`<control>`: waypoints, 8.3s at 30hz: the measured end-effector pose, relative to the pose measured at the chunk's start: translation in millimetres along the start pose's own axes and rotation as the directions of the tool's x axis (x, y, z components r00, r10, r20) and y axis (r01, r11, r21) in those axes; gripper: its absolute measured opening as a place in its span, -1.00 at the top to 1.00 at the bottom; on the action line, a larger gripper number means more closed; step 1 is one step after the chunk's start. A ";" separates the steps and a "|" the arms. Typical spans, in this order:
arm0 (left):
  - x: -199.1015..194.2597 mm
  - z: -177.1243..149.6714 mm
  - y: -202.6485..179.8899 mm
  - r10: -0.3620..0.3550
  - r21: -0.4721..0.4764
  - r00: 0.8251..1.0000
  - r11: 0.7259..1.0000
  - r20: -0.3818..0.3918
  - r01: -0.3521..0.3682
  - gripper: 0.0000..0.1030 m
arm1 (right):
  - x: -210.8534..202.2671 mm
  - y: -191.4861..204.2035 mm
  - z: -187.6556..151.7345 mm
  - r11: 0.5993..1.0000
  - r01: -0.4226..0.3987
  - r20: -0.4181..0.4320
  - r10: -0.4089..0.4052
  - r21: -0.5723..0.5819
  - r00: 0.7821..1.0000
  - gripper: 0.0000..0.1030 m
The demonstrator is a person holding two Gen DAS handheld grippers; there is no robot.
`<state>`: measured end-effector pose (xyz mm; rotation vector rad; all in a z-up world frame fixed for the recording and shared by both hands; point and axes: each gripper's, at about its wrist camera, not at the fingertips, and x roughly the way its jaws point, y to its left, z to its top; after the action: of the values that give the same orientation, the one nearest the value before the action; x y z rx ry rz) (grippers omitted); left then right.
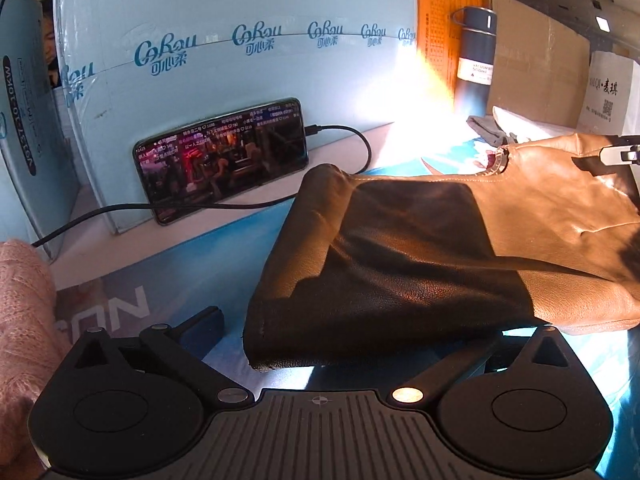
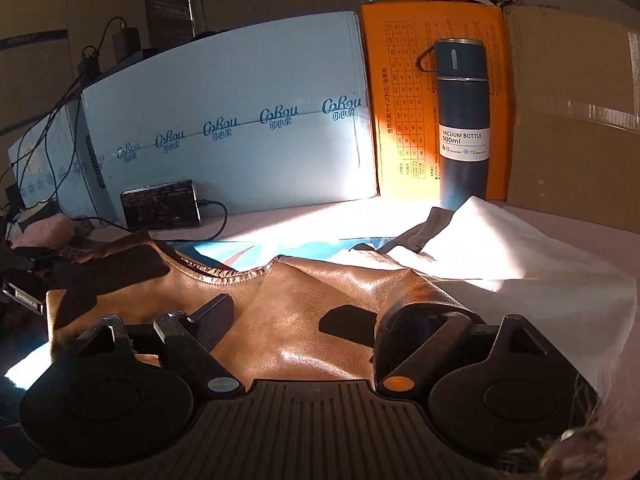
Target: Fold clothes
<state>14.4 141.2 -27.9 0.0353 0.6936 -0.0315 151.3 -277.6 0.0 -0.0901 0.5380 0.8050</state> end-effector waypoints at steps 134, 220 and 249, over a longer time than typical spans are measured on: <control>-93.2 -54.7 -100.3 -0.298 0.105 0.937 0.953 0.183 0.283 0.85 | -221.5 117.1 -211.3 0.859 -0.048 0.246 -0.092 0.510 0.965 0.93; -144.9 -120.9 -127.1 -0.152 0.430 0.973 0.900 0.174 0.064 -1.00 | -178.4 78.8 -294.1 0.444 -0.428 0.334 0.277 0.787 0.901 -0.86; -157.0 -119.9 -160.8 -0.403 0.442 0.858 0.864 0.318 0.242 -1.00 | -236.1 126.0 -200.5 0.796 -0.262 0.320 0.091 0.546 0.943 -0.73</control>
<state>-189.3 -11.5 -23.2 0.2858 0.2616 -0.4998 -156.5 -401.4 -41.6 0.6501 0.5080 0.7878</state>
